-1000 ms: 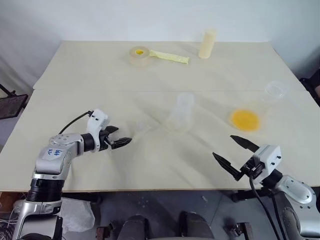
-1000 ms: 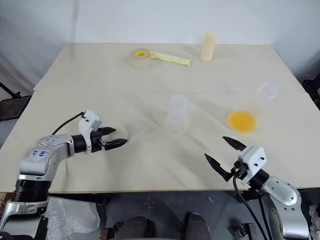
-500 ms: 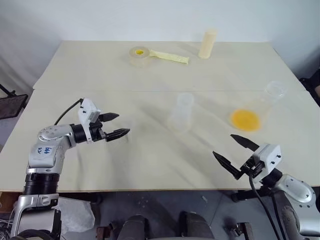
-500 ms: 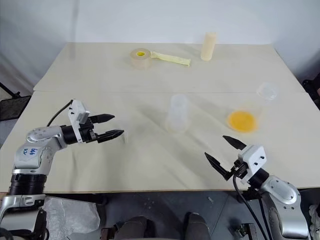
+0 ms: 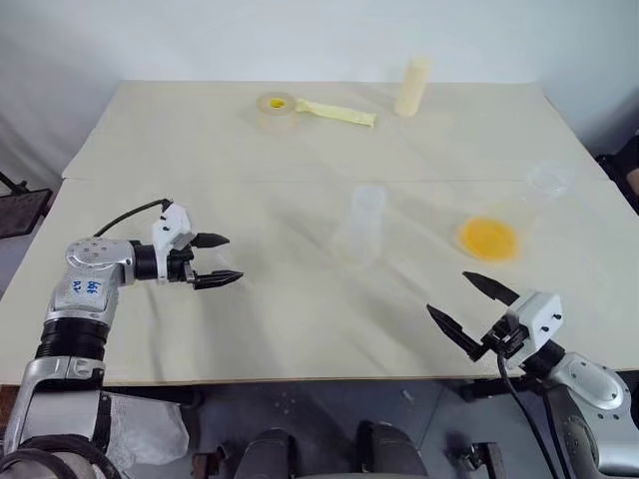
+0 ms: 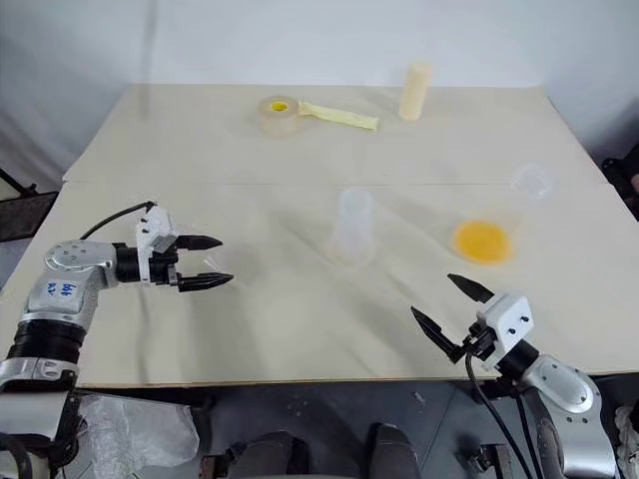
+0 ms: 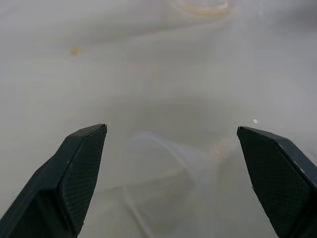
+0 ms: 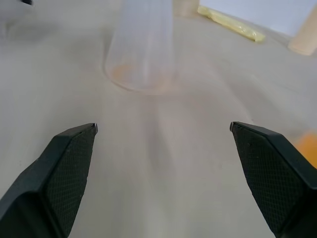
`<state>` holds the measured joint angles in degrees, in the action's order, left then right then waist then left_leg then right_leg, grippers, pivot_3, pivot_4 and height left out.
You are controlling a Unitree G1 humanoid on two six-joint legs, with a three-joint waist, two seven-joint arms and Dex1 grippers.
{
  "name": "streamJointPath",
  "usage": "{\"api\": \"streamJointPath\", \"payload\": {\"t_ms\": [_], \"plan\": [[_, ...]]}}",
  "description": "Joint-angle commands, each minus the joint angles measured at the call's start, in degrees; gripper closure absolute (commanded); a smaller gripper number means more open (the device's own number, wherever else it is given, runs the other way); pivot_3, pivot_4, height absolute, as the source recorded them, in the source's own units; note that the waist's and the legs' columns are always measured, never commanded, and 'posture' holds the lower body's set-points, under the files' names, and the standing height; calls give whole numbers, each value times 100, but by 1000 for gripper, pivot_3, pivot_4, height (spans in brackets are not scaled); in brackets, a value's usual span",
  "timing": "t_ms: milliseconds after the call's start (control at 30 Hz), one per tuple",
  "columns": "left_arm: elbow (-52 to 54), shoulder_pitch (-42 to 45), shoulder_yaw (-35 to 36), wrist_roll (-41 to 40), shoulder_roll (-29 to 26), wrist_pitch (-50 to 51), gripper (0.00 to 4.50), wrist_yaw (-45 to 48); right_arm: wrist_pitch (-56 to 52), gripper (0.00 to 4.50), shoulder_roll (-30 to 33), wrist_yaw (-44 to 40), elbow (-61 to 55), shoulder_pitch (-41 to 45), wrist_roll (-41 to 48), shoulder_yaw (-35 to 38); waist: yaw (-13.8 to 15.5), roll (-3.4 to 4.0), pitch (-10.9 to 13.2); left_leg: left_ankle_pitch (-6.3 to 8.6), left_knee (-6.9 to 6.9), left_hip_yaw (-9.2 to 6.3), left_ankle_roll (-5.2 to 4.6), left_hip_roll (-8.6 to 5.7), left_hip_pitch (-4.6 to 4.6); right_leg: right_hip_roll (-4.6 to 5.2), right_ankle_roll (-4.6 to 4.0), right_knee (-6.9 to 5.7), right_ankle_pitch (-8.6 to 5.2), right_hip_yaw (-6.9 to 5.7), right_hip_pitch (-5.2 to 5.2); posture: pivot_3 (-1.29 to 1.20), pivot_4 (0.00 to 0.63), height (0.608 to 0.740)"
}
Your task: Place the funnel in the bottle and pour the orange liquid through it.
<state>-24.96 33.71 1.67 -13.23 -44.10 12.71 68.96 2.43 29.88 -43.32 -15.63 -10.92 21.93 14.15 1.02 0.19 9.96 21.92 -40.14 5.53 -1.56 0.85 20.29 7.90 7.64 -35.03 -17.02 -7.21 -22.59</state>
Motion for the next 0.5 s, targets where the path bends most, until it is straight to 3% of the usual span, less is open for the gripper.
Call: {"api": "streamJointPath", "payload": {"t_ms": [33, 67, 167, 333, 500], "plan": [[509, -238, 186, -191, -118, 244, 23, -25, 110, 0, 24, 35, -210, -64, 83, 181, 10, 0, 0, 0, -1, -3, 0, -1, 0, 1, 0, -1, 0, 2, 1, 0, 150, 740], [632, -323, 212, -217, -153, 354, 23, -35, 115, 0, 29, 35, -211, -78, 89, 187, 16, 0, 0, 0, -2, -7, 0, -1, 0, 2, 0, 0, 0, 3, 1, 0, 150, 740], [1104, -624, 321, -352, -322, 761, 614, -25, 139, 0, 45, 18, -197, -95, 97, 195, 12, 0, 0, 0, -2, -15, 0, 0, 0, 1, 0, -1, 0, 4, 1, 0, 150, 740], [1568, -971, 484, -484, -492, 1116, 2061, -192, 164, 0, 70, -29, -148, -64, 106, 181, 26, 0, 0, 0, -2, -23, 0, 2, -2, 2, 0, 0, 0, 8, 0, 0, 150, 740], [1722, -1137, 636, -557, -396, 1096, 2720, -424, 142, 0, 79, -102, -90, 31, 113, 121, 35, 0, 0, 1, -2, -25, -1, 0, -3, 3, -1, 0, 0, 15, 1, 0, 150, 740]]}}
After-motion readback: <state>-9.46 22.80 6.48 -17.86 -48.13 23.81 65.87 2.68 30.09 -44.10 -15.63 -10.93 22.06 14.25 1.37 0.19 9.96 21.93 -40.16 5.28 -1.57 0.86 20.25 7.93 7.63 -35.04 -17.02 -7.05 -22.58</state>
